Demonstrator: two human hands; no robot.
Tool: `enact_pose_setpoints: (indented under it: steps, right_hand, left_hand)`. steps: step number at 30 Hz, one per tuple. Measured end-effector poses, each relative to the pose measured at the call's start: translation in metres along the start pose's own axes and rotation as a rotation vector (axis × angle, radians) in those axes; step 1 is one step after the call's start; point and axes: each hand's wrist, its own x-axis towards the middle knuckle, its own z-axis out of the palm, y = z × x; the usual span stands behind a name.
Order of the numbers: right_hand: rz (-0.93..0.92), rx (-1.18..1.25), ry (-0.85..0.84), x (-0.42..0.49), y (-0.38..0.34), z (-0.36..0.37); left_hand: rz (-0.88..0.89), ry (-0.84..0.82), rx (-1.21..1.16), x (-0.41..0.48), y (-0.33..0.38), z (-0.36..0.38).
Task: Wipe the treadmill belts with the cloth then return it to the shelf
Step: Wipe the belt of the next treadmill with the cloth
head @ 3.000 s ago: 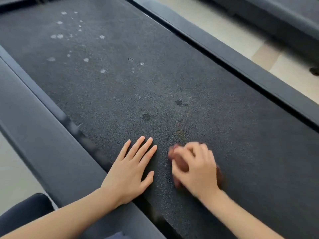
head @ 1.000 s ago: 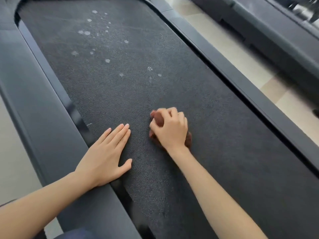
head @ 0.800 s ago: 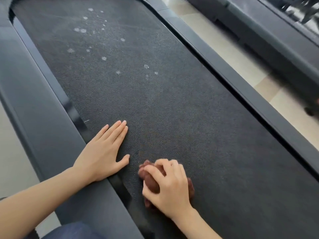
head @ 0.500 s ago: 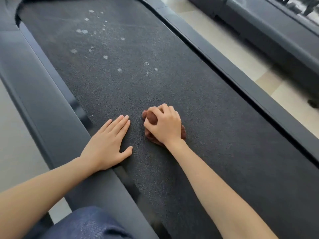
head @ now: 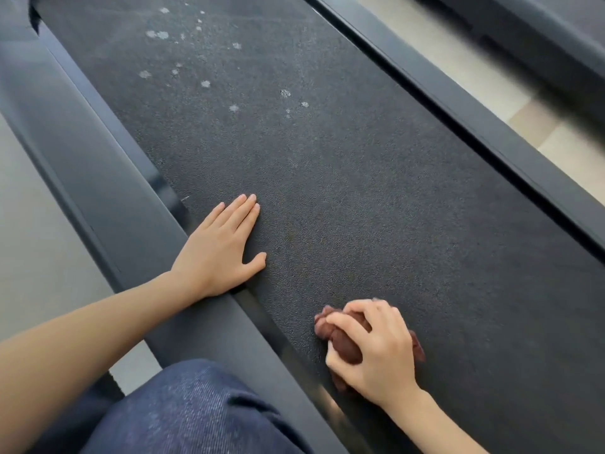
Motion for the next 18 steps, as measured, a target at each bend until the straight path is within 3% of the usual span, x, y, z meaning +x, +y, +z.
enact_pose_setpoints:
  steps: [8, 12, 18]
  right_hand:
    - [0.059, -0.096, -0.035, 0.13, -0.013, 0.039]
    - [0.134, -0.094, -0.042, 0.13, -0.022, 0.04]
    - [-0.021, -0.024, 0.023, 0.056, -0.034, 0.038]
  left_hand:
    - [0.022, -0.028, 0.008, -0.002, 0.001, -0.006]
    - [0.074, -0.018, 0.038, -0.008, -0.015, -0.018]
    - [-0.257, 0.108, 0.057, -0.009, -0.099, -0.042]
